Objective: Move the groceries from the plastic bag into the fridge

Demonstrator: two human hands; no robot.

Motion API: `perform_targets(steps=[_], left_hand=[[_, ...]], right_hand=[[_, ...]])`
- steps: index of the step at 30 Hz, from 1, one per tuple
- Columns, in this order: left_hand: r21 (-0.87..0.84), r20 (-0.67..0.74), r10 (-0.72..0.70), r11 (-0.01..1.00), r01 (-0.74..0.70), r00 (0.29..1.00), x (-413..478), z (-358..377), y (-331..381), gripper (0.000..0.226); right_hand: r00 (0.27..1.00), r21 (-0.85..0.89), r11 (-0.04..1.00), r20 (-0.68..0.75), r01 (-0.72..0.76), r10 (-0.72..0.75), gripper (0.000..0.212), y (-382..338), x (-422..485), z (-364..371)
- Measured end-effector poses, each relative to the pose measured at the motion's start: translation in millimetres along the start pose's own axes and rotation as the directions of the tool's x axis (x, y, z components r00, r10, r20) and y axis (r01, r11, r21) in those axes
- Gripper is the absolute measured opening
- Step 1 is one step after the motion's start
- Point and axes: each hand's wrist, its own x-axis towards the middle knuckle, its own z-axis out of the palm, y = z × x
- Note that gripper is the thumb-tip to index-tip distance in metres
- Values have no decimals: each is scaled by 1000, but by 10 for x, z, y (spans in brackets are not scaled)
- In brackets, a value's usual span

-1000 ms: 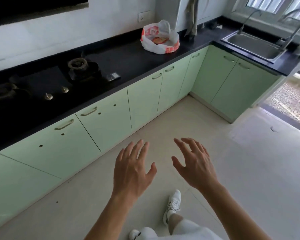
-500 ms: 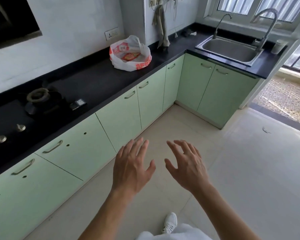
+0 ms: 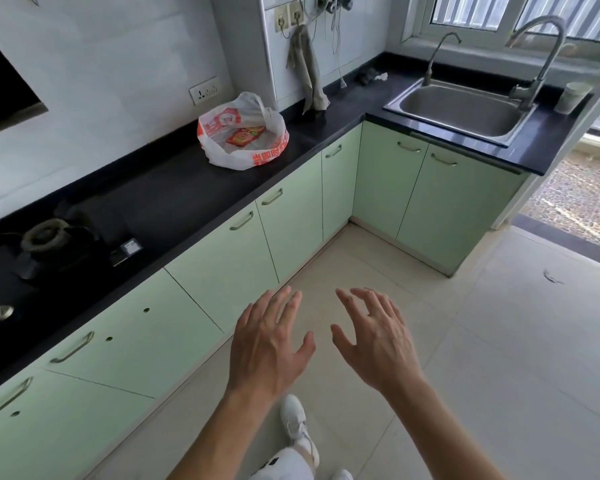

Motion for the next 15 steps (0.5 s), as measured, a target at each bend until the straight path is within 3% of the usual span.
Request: perform_targets(steps=[15], left_hand=[[-8,-19,-1,1000,1,1000,1997,144,-532,67]], right_hand=[[1000,-49,999,6,2,-2,64,174,2008,103]])
